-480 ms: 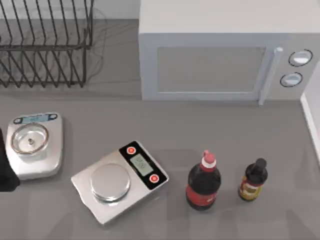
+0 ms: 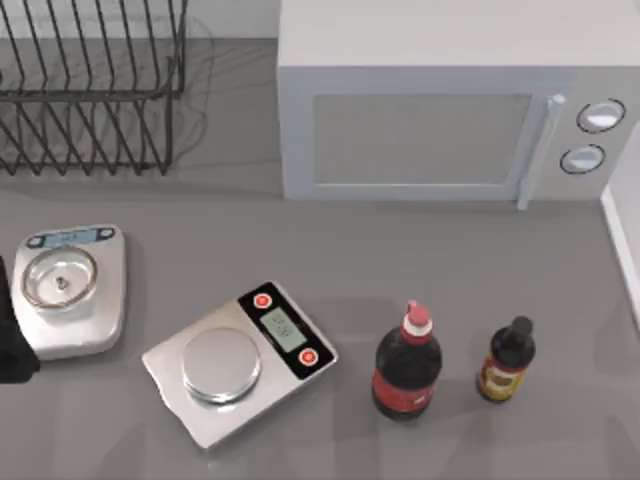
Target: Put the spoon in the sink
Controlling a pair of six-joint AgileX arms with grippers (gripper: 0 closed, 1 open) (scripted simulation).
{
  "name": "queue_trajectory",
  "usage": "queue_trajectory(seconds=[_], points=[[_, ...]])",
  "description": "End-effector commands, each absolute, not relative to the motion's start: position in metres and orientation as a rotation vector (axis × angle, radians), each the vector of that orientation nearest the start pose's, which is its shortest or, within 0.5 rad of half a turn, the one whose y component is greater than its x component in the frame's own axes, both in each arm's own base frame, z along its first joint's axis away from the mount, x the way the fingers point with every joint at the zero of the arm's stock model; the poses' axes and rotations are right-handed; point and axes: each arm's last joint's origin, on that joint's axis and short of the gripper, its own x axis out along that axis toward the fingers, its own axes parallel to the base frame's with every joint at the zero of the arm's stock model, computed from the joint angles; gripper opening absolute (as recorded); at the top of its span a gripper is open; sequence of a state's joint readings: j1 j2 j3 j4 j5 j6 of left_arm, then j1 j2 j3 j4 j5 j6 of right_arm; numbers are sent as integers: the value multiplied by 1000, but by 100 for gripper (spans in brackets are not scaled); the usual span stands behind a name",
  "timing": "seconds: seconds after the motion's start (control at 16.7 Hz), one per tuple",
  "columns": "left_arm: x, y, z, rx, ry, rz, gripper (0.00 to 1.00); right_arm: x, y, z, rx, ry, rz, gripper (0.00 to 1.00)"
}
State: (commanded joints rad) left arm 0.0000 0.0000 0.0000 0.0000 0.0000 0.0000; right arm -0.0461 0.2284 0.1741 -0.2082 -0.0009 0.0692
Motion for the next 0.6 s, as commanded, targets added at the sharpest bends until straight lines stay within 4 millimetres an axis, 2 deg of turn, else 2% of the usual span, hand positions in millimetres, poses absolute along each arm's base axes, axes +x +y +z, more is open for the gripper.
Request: queue_trajectory(seconds=[0.18, 0.42, 0.6], points=[[106, -1, 160, 0, 0, 0, 100, 126, -12, 188, 152, 559, -120, 100], [106, -1, 160, 0, 0, 0, 100, 152, -23, 189, 272, 1007, -245, 100], [106, -1, 160, 0, 0, 0, 100, 172, -32, 191, 354, 1254, -340, 100]])
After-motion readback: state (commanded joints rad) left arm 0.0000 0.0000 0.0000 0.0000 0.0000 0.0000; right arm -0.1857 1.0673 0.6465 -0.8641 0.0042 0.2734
